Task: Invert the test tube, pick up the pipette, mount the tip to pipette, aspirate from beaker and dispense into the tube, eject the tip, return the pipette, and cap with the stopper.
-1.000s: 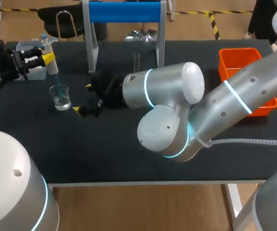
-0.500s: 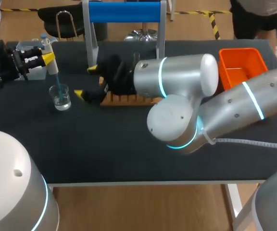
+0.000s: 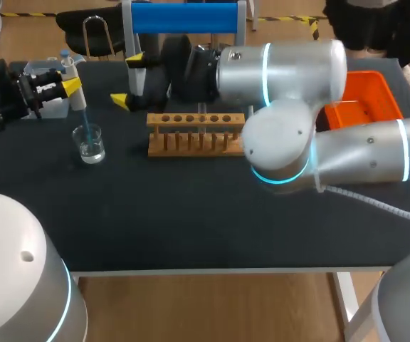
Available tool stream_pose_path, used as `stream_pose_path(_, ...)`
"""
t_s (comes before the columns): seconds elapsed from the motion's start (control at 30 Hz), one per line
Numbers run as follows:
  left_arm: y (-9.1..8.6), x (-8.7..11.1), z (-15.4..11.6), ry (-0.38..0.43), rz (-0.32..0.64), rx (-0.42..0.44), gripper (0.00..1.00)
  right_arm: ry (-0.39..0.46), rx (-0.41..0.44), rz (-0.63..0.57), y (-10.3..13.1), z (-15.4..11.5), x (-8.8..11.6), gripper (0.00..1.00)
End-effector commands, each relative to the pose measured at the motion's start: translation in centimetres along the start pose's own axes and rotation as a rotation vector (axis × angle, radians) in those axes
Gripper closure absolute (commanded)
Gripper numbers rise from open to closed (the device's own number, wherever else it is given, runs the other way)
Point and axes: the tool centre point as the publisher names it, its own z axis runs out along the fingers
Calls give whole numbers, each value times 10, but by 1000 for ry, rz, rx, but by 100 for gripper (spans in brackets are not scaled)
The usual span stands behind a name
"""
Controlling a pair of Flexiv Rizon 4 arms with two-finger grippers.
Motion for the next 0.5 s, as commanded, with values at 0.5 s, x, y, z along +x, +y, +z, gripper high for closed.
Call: stream_pose_path(0.5, 1, 0, -1, 2, 1, 4, 100, 244, -81, 30, 42, 43, -19, 100)
